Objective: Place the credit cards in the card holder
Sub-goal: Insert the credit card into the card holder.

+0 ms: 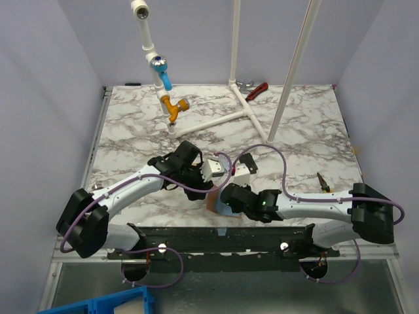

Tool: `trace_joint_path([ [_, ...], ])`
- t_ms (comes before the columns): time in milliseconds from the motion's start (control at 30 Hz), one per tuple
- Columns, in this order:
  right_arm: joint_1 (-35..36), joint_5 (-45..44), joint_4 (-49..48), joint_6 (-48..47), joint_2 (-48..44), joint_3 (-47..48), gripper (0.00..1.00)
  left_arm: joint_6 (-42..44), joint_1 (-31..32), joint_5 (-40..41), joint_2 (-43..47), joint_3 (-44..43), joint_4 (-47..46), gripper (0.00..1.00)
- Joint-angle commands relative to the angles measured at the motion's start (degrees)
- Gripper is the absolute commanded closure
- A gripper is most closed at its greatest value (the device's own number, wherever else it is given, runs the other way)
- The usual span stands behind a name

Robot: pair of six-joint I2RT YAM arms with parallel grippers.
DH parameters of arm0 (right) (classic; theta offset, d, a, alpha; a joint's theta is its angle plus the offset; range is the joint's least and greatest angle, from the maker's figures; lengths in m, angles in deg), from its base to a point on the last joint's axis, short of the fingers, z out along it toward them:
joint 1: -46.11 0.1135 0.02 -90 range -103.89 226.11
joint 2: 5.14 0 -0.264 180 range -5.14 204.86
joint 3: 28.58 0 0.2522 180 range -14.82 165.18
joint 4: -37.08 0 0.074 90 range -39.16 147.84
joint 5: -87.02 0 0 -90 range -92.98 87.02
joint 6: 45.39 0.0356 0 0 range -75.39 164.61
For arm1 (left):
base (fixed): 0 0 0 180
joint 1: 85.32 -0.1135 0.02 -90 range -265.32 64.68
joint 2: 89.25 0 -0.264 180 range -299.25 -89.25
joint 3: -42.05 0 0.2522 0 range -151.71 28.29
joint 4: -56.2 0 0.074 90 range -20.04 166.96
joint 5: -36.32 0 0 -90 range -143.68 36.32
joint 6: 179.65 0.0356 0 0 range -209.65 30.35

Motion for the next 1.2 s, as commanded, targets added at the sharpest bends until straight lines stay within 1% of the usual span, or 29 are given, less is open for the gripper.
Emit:
trace_joint_path([
  [0,-2.5,3.5,-1.9,0.6,-3.9,-2.0,0.99,4.5,0.6,-3.8,3.0,-3.2,4.8,0.50],
  [267,-3.1,6.3,-5.3,0.0,-6.0,-4.0,0.99,5.5,-1.2,-6.4,3.5,-6.2,13.1,0.49],
  [400,-3.1,6.6,-7.8,0.2,-8.0,-6.5,0.99,7.1,-1.3,-4.9,5.0,-5.6,14.7,0.49],
  [500,-3.1,7.4,-7.7,0.1,-7.8,-6.3,0.99,8.0,-2.1,-4.4,5.6,-5.8,15.5,0.49],
  [667,-3.1,7.9,-5.0,-1.8,-8.0,-3.9,0.99,6.3,-3.3,-5.6,8.5,-5.7,15.1,0.48],
  [900,-3.1,9.4,-4.6,-4.1,-11.0,-5.8,0.99,4.2,-3.4,-5.4,8.9,-3.8,12.4,0.48],
  [1167,-3.8,13.3,-8.2,-6.0,-7.1,-5.5,0.99,6.8,-3.4,-4.4,7.9,-4.4,11.8,0.47],
])
